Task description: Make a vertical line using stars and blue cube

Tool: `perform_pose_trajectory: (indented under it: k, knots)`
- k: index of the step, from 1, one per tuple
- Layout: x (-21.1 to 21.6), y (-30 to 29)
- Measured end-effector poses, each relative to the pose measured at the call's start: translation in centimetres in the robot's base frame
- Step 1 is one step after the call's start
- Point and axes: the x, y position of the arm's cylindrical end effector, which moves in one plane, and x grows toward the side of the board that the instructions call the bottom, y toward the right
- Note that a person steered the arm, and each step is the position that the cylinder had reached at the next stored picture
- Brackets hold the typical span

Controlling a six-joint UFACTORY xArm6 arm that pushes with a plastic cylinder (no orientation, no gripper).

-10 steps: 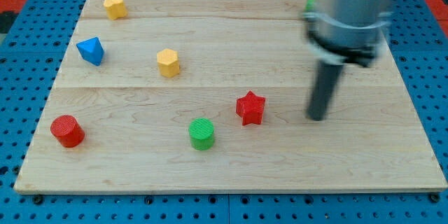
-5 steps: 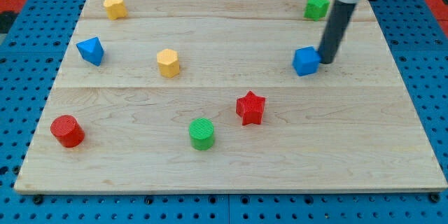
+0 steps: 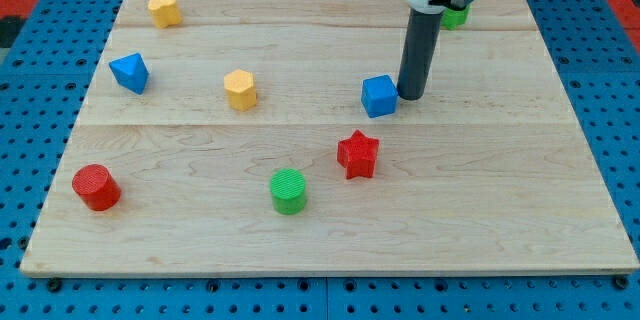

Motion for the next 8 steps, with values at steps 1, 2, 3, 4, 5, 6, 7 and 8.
perform_pose_trajectory:
  k: [1, 2, 3, 4, 5, 6, 7, 8]
  knots:
    - [-0.5, 5.6]
    - [1.3, 4.3]
    - [1.1, -0.4]
    - [0.9, -2.9]
    - [0.9, -4.0]
    - [-0.5, 4.6]
    - [-6.1, 15.8]
    - [-12.3, 22.8]
